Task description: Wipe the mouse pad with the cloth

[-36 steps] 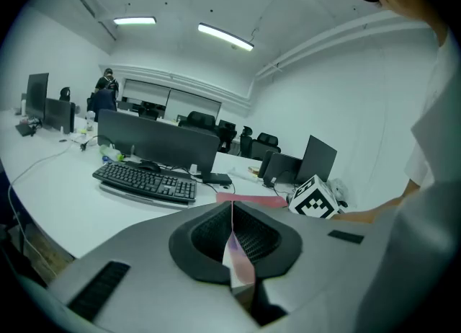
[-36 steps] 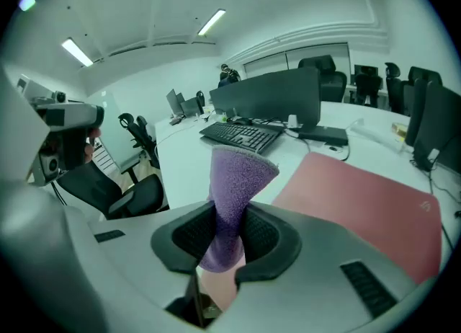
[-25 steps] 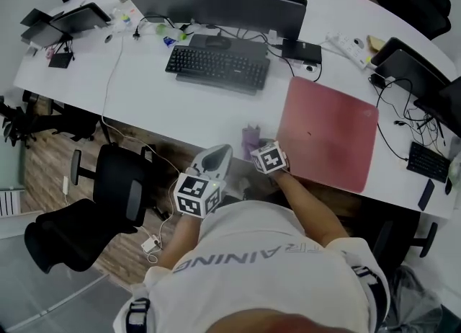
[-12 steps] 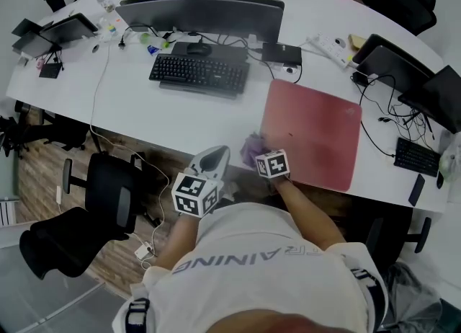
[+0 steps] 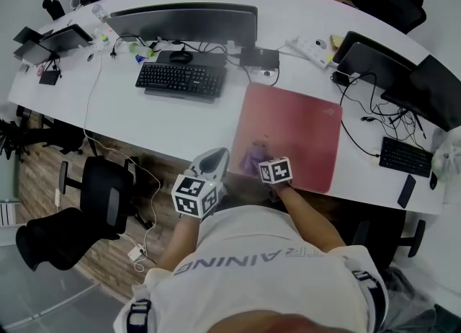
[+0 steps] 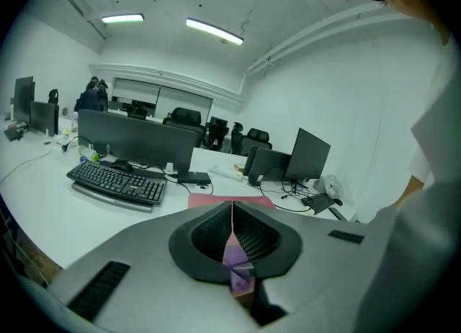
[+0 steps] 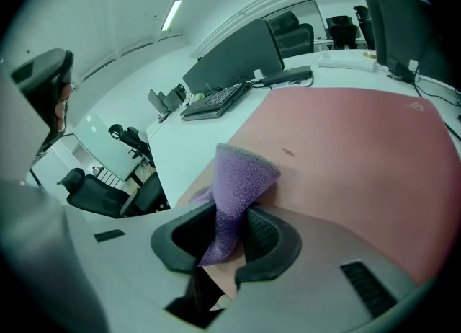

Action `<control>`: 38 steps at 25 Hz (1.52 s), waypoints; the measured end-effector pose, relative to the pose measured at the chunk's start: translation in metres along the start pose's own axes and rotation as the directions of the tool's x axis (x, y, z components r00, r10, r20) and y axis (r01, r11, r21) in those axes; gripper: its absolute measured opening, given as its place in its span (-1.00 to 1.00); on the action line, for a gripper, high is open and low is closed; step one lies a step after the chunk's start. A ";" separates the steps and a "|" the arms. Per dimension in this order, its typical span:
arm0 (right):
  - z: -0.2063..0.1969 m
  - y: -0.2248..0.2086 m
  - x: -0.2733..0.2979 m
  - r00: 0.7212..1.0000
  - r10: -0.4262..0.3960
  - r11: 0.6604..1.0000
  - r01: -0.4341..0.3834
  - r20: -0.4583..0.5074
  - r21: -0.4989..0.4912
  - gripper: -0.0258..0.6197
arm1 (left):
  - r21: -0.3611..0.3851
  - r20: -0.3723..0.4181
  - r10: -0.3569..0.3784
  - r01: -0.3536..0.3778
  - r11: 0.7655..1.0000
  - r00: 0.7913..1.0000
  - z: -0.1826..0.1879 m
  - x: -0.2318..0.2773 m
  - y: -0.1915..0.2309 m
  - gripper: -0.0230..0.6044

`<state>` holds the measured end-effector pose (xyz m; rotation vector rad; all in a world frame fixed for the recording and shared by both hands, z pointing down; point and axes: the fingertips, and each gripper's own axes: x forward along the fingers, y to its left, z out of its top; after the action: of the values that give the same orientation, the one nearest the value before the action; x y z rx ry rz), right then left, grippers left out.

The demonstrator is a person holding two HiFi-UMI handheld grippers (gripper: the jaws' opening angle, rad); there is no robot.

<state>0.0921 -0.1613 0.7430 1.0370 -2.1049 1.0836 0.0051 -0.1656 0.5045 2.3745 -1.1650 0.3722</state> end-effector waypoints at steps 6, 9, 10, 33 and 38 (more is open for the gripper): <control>-0.024 -0.044 -0.043 1.000 0.012 1.000 -0.012 0.008 0.020 -0.60 | -0.010 0.009 -0.023 0.023 1.000 1.000 -0.003 0.030 -0.053 -0.82; -0.036 -0.066 -0.064 1.000 0.014 0.999 -0.015 0.018 0.035 -0.60 | -0.005 0.006 -0.049 0.049 0.999 0.999 -0.009 0.051 -0.080 -0.82; -0.040 -0.074 -0.071 1.000 0.010 0.999 -0.011 0.018 0.040 -0.60 | -0.002 0.004 -0.059 0.059 0.998 0.998 -0.010 0.059 -0.089 -0.82; -0.144 -0.226 -0.229 0.951 -0.298 0.895 0.251 0.076 0.369 -0.57 | 0.130 -0.112 -0.396 0.409 0.903 0.911 -0.020 0.169 -0.268 -0.82; -0.142 -0.234 -0.246 0.925 -0.374 0.865 0.320 0.072 0.386 -0.58 | 0.155 -0.104 -0.381 0.393 0.906 0.919 -0.010 0.158 -0.255 -0.82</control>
<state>0.4377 -0.0356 0.7328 1.6505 -1.7507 1.2721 0.3037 -0.1309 0.5077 2.6436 -0.6230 0.4297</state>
